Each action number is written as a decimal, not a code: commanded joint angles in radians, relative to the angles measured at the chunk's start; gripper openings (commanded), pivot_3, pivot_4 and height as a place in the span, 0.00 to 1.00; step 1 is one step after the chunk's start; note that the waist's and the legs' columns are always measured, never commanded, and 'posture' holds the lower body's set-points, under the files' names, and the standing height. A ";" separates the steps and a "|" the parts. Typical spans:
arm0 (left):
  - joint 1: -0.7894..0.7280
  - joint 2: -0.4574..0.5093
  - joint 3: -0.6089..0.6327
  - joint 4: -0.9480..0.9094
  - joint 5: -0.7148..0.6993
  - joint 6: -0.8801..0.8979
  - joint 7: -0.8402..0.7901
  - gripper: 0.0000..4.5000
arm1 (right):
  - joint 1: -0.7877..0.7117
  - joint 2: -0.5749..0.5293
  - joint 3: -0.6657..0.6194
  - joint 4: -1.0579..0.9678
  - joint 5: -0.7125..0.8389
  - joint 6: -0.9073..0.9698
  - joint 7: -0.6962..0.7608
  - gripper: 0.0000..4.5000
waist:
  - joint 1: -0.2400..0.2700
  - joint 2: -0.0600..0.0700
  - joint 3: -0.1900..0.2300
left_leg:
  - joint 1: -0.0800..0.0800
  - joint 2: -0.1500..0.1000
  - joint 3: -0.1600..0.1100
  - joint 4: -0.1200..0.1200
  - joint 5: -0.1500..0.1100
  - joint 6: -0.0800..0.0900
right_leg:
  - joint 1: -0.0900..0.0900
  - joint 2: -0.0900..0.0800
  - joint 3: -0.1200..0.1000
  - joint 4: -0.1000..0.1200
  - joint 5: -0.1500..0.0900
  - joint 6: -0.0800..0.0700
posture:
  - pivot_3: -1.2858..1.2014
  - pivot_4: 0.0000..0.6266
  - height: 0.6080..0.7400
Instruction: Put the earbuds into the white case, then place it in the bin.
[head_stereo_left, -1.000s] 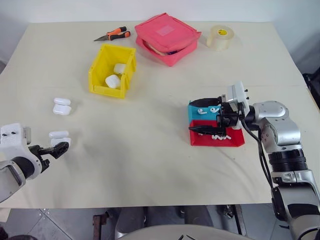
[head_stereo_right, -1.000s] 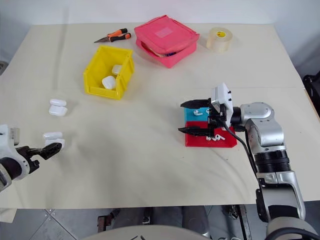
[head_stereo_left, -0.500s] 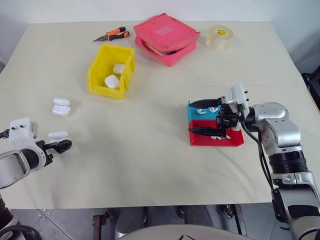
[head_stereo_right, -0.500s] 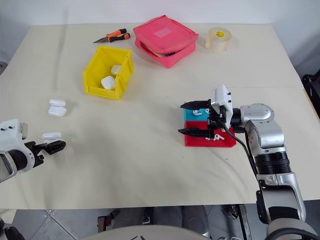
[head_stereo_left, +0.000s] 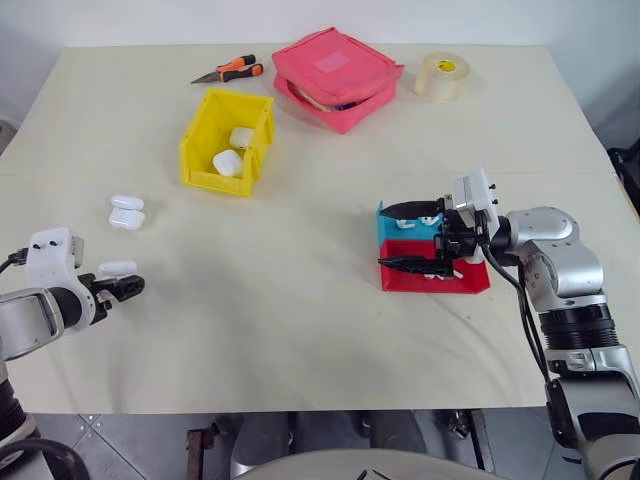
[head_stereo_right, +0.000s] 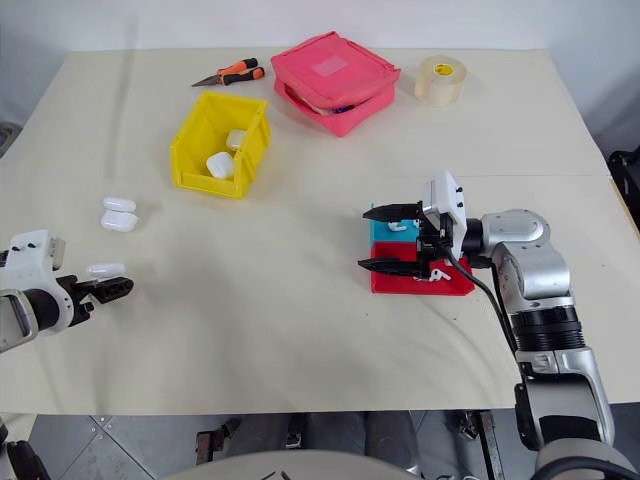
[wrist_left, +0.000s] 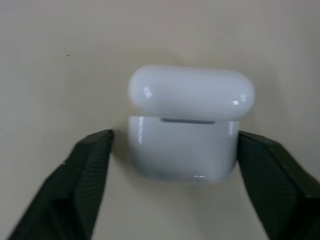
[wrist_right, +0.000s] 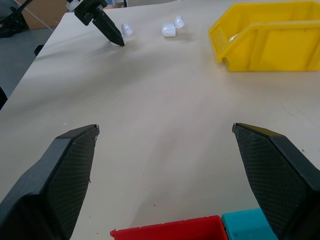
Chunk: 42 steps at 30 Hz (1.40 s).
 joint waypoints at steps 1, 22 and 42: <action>0.005 -0.004 -0.028 0.011 -0.023 0.006 -0.023 0.62 | -0.001 -0.015 -0.026 -0.035 0.013 -0.004 -0.006 1.00 | 0.001 0.000 0.000 | 0.000 0.000 0.000 0.000 0.000 0.000 | 0.000 0.000 0.000 0.000 0.000 0.000 | 0.52 0.24 1.00; -0.341 -0.134 -0.497 0.036 0.253 -0.891 -0.709 0.62 | 0.179 -0.122 -0.157 -0.259 0.046 0.080 -0.157 1.00 | 0.001 -0.002 0.001 | -0.002 0.000 0.010 -0.001 0.000 0.000 | 0.000 0.001 -0.002 -0.003 0.000 0.000 | 0.52 0.24 1.00; -0.708 -0.569 -0.832 0.677 0.529 -1.532 -1.254 0.62 | 0.701 -0.125 -0.441 -0.745 0.131 0.203 -0.473 1.00 | 0.027 -0.004 0.003 | -0.004 -0.001 0.012 0.001 0.000 0.006 | 0.000 0.001 -0.001 -0.005 0.002 0.004 | 0.52 0.24 1.00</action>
